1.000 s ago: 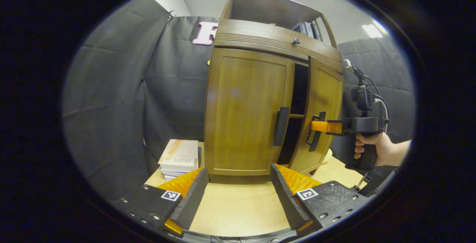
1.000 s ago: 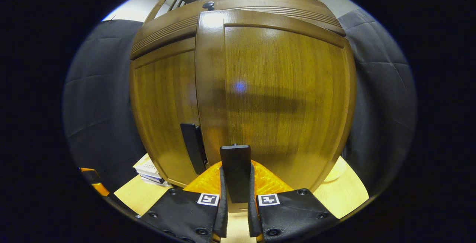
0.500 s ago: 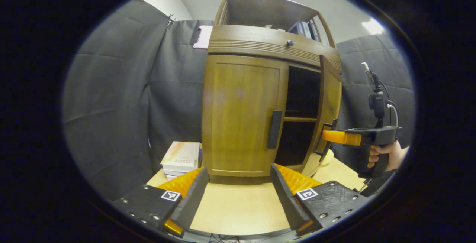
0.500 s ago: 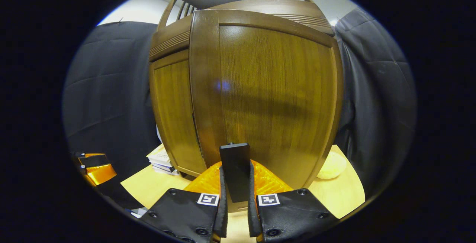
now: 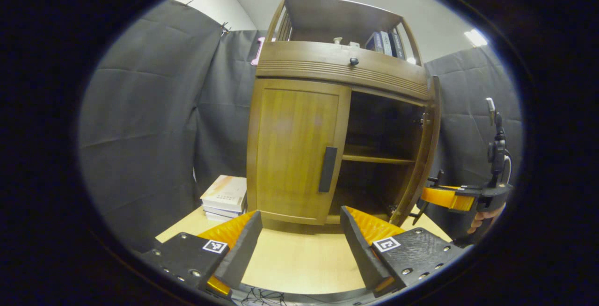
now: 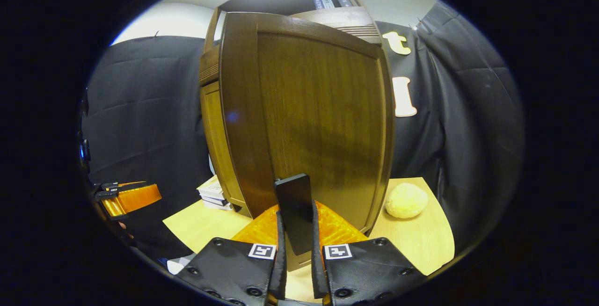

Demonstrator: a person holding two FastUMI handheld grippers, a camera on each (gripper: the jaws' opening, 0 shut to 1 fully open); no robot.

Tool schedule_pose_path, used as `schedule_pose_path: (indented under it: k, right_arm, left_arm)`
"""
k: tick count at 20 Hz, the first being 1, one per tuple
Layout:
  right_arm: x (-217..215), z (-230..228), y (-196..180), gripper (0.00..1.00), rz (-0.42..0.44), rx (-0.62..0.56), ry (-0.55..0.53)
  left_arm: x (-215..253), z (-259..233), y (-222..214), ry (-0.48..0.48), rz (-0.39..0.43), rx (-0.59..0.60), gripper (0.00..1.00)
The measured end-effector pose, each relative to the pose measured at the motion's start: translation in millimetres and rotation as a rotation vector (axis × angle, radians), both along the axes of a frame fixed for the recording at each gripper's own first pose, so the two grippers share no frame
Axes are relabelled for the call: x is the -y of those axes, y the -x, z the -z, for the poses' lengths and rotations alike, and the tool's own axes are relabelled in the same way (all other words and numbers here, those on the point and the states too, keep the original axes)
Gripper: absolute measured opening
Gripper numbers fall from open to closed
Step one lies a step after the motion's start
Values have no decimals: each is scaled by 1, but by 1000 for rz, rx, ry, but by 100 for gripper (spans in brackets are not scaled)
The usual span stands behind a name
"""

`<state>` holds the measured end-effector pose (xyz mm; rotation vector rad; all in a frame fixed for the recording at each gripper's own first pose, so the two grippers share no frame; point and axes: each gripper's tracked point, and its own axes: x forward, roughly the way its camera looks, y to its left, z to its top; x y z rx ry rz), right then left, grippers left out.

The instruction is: Open the right door of the double-door shoe cabinet with the right hand, and open the left door with the left hand.

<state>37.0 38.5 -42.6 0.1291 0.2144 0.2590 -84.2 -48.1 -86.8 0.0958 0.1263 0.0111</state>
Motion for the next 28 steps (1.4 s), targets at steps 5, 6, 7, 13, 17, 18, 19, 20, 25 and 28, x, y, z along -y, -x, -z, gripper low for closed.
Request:
schedule_pose_path:
  k: [5,6,7,13,17,18,19,20,25,28]
  right_arm:
    - [15,-10,0,24,-26,19,0]
    - [18,-10,1,24,-31,21,-5]
    - [21,-7,5,24,-36,20,-12]
    - [37,-7,7,24,-51,34,-15]
    - [58,-4,13,22,-26,46,15]
    - [64,-4,14,23,-24,49,21]
    - [67,-3,15,23,-21,48,15]
    - [72,-2,15,22,-19,45,6]
    - [98,1,19,22,-5,61,27]
    - [116,2,19,22,10,75,41]
  left_arm:
    - [35,-24,33,-13,-20,94,98]
    - [39,-22,39,-11,-27,96,98]
    - [44,-19,44,-10,-33,97,98]
    - [68,-5,70,-10,-52,87,98]
    - [77,-1,77,-29,-52,89,98]
    - [79,1,78,-30,-52,85,98]
    - [81,3,79,-29,-52,83,98]
    - [83,5,80,-29,-55,82,98]
    - [91,15,91,-40,-63,76,98]
    - [87,25,101,-55,-74,64,98]
